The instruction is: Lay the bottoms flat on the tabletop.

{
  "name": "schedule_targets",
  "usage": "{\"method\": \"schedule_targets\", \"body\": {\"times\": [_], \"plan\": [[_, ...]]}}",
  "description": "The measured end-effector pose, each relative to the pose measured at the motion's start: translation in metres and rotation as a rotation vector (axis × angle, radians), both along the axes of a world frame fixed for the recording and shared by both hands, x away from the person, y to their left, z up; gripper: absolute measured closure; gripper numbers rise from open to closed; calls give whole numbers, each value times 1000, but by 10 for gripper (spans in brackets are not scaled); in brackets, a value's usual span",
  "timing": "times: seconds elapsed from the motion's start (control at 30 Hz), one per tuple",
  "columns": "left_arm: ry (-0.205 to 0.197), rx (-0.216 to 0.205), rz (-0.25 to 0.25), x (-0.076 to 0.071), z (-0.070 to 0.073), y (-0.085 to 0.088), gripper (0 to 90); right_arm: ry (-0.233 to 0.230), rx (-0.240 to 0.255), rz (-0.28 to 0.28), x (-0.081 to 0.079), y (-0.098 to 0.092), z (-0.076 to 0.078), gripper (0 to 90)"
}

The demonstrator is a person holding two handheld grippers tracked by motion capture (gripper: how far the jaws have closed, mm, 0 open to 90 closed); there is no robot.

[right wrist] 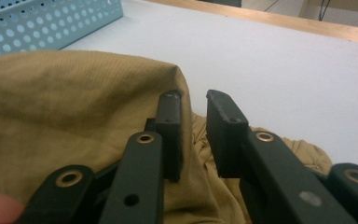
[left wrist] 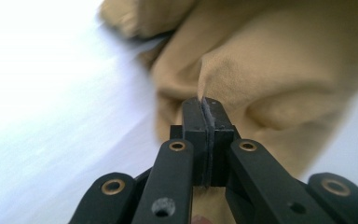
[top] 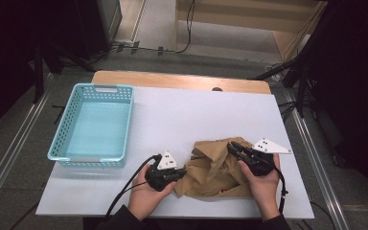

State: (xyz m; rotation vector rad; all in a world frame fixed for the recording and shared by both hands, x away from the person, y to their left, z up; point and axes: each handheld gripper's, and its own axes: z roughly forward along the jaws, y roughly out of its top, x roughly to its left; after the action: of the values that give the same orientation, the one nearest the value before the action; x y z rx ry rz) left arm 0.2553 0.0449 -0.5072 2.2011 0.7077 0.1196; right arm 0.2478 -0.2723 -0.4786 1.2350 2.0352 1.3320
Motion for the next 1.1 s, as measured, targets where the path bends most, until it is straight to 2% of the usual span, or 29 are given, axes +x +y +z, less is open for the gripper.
{"method": "schedule_targets", "body": {"times": [0.07, 0.1, 0.13, 0.2, 0.27, 0.33, 0.5, 0.63, 0.7, 0.77, 0.8, 0.87, 0.9, 0.97, 1.0, 1.1], "plan": [[0, 6, 7, 0, -2, -1, 881, -4, -14, 6, -1, 3, 0, 699], [-3, 9, 3, -1, -1, -1, 815, -6, -24, 14, -2, 6, 0, 703], [-8, 1, 1, -1, 0, -2, 815, -6, -24, 14, -2, 6, 0, 703], [-22, -26, -14, -4, 4, -1, 692, 0, -16, 29, -2, 7, -1, 757], [-35, -65, -35, -7, 12, 0, 638, -1, -17, 34, -2, 7, -2, 815], [-71, -89, -47, -12, 20, 0, 586, 1, -19, 35, -2, 7, -2, 842], [-113, -123, -76, -23, 31, -2, 516, 1, -22, 11, -1, 5, -2, 852], [-121, -153, -96, -27, 33, -2, 530, 8, -21, -18, 1, -1, -3, 853], [-130, -153, -121, -29, 33, -3, 546, 14, -19, -27, 1, -3, -4, 853], [-127, -121, -145, -30, 30, -6, 563, 9, -18, -30, 2, -5, -5, 853], [-127, -89, -143, -28, 28, -7, 563, 12, -16, -33, 2, -5, -5, 853], [-103, -67, -140, -25, 20, -7, 561, 12, -18, -31, 2, -5, -6, 853], [-100, -52, -137, -24, 16, -8, 560, 14, -17, -30, 2, -5, -6, 853], [-108, 14, -109, -22, 8, -9, 538, 13, -16, -29, 2, -5, -6, 853], [-100, 32, -96, -20, 4, -9, 537, 12, -16, -29, 2, -5, -6, 852], [-57, 42, -83, -16, -3, -9, 491, 13, -14, -26, 2, -5, -6, 852]]}}
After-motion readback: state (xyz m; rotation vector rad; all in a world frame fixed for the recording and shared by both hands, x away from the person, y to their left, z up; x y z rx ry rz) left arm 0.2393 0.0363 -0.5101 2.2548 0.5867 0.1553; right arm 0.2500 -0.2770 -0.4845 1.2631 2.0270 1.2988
